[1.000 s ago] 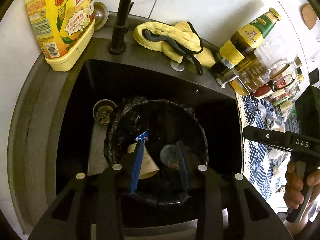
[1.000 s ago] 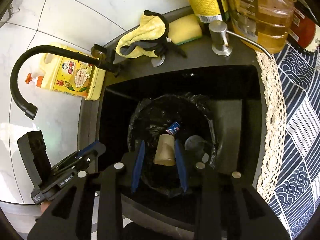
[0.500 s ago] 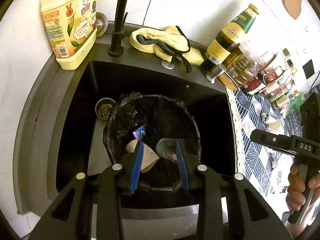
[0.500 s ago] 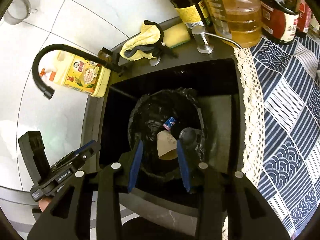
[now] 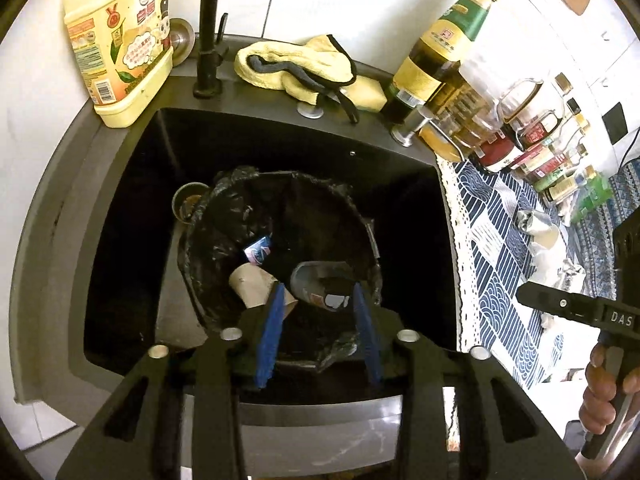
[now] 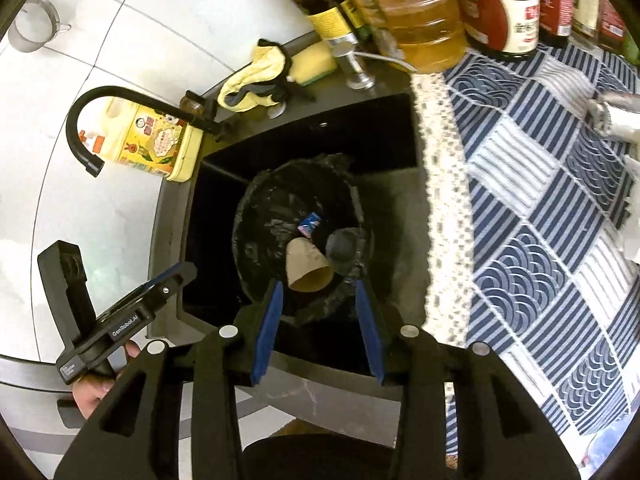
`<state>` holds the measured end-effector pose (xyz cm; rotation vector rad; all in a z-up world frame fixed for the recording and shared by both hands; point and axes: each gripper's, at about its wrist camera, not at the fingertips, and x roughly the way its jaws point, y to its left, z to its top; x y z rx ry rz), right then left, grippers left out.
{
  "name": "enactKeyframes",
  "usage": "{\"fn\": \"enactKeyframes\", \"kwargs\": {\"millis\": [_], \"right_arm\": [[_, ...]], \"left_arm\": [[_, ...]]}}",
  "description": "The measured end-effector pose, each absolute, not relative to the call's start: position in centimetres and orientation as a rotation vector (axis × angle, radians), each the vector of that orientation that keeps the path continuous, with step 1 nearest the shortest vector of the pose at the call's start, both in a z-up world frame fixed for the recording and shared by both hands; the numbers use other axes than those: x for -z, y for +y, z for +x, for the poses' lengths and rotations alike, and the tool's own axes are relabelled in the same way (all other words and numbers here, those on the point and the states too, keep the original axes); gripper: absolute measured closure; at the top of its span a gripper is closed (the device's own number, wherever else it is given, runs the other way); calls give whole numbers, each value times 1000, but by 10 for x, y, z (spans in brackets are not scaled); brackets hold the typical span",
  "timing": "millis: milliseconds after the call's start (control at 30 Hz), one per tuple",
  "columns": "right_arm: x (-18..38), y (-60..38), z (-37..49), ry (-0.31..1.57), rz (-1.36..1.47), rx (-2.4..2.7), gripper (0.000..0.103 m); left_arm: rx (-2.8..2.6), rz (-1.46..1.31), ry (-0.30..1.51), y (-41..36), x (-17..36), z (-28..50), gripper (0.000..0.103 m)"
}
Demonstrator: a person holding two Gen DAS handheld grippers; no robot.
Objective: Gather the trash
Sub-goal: 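Open both grippers to drop the two cups into the bin, then move both grippers back over the tablecloth toward the remaining trash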
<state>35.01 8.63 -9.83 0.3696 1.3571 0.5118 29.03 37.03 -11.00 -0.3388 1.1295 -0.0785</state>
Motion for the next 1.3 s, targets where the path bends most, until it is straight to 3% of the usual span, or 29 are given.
{"fn": "enactKeyframes", "kwargs": {"millis": [333,633,767,933,1300], "right_arm": [[80,-18,359,1318,353,-432,45],[75,-132,363,1229,339,-330,44],[69,-163,363,1158,289,-341,38],[77,-183,366,1121,166,-377,31],[110,-181,383,1145,-35,-479,31]], "left_arm": [[107,-329,1152,291,114,303,63],[182,-320,1166,181,111,316,58],[199,-309,1179,138,116,322,51],[210,-298,1183,93,119,322,47],[132,-390,1188,62,137,301,45]]}}
